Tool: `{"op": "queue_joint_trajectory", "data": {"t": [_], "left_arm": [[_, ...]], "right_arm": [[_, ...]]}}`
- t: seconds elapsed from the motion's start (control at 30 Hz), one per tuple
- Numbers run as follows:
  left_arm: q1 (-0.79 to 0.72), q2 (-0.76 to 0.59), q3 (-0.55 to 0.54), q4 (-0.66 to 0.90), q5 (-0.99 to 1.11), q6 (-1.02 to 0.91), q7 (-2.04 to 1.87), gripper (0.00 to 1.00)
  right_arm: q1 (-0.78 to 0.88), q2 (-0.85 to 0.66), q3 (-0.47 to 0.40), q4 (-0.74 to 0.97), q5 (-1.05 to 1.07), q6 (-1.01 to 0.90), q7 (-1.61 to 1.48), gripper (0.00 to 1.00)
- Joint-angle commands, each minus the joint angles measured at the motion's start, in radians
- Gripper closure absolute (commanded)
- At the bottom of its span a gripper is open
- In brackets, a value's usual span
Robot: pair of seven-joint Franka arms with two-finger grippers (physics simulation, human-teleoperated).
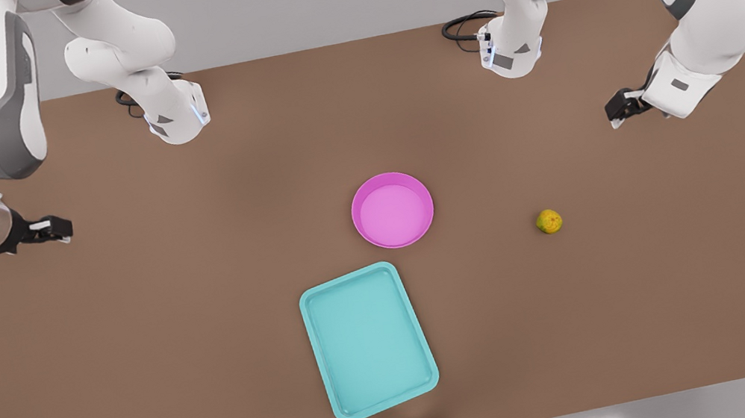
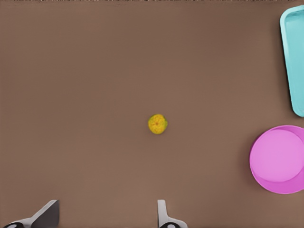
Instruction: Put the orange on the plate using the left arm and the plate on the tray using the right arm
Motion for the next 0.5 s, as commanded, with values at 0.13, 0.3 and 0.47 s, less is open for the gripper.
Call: {"op": "queue_joint_trajectory", "data": {"t": [0.13, 0.3, 0.47], "left_arm": [[-0.007, 0.083, 0.008, -0.015, 0.001, 0.029, -0.009, 0.0], [-0.002, 0.273, 0.008, -0.111, 0.006, 0.269, 0.013, 0.0], [0.001, 0.302, 0.012, -0.177, 0.007, 0.332, 0.06, 0.0]], "right_arm": [[0.011, 0.002, -0.001, -0.001, 0.001, 0.039, -0.047, 0.0], [0.011, 0.054, -0.001, -0.004, 0.007, 0.056, -0.047, 0.0], [0.011, 0.068, -0.001, -0.006, 0.008, 0.057, -0.047, 0.0]]}}
